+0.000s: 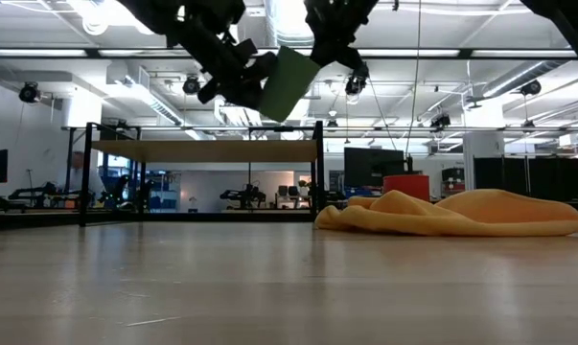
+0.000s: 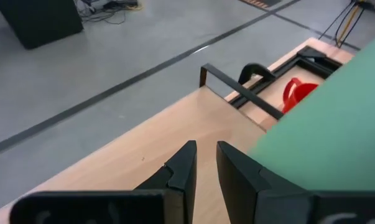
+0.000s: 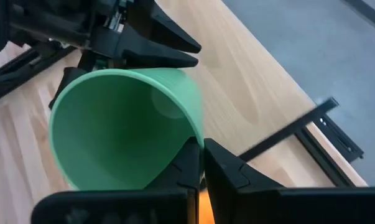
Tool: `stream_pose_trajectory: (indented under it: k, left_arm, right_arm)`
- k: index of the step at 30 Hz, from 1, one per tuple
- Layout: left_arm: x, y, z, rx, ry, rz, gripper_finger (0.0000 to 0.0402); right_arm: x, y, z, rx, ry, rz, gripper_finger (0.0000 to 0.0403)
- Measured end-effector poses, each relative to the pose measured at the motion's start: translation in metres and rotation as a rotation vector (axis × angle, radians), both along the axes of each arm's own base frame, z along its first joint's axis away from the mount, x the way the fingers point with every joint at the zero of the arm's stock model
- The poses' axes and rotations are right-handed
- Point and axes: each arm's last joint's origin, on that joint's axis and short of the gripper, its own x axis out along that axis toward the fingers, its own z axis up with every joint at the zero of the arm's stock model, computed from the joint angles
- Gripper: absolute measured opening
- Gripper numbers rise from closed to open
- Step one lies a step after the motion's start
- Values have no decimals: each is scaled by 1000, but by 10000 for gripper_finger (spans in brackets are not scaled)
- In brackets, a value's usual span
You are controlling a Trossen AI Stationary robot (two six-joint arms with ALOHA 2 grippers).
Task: Stack small to large cups/mugs on shelf
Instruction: Put the green cup on the shelf
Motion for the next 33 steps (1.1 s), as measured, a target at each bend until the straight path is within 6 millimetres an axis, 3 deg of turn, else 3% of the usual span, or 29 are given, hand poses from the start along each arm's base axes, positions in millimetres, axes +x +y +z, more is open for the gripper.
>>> stream_pose_trajectory:
  k: [11,23,33]
  left_arm:
    - [19,11,-21,-26,1,-36,49]
    - [17,16,-26,-32,11,-19,49]
    - [15,19,-25,-35,1,-19,49]
  right_arm:
    - [1,-12,-15,18,42,-19,8]
    - [15,-20,-28,-23,33,10,10]
    - [21,-23,-25,-67,-20,34,55]
